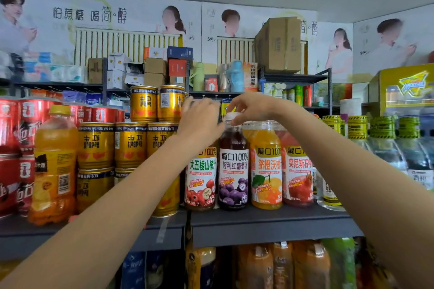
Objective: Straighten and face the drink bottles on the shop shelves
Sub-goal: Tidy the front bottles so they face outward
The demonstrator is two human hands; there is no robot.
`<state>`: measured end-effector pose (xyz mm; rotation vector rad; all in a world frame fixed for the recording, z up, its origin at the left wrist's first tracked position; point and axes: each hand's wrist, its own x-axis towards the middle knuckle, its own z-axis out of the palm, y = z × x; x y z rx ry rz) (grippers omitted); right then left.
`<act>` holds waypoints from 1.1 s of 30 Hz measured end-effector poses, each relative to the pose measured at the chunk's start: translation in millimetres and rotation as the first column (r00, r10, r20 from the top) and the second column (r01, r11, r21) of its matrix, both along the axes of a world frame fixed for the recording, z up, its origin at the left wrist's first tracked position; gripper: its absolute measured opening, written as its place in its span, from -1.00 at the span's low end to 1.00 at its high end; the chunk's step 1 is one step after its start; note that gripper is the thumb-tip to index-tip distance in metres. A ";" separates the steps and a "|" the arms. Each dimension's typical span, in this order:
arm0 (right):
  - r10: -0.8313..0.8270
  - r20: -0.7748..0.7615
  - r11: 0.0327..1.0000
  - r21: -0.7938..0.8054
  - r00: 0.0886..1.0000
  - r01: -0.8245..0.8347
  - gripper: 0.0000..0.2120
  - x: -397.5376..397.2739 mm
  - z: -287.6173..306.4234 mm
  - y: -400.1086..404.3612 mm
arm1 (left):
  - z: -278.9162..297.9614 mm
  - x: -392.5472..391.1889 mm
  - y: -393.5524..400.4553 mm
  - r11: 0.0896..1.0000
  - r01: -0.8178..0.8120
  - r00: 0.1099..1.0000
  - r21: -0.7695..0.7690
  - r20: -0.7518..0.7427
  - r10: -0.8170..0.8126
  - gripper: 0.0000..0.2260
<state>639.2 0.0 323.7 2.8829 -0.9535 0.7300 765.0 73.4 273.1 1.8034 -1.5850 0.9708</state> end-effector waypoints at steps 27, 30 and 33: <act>-0.178 0.088 0.980 -0.069 0.980 0.184 -0.59 -41.1 -19.6 -19.8 | 5.9 -29.7 -34.3 0.981 0.190 0.973 0.030 -0.141 -0.184 -0.78; -0.218 0.085 0.946 -0.227 0.972 0.232 -0.63 -31.1 -16.7 -21.1 | 8.8 -24.3 -30.4 0.988 0.120 0.989 0.101 -0.094 -0.111 -0.73; -0.118 0.199 0.923 -0.338 0.973 0.181 -0.63 -19.2 -14.4 -11.8 | 13.1 -11.8 -18.2 0.979 0.125 0.989 0.159 -0.104 -0.109 -0.66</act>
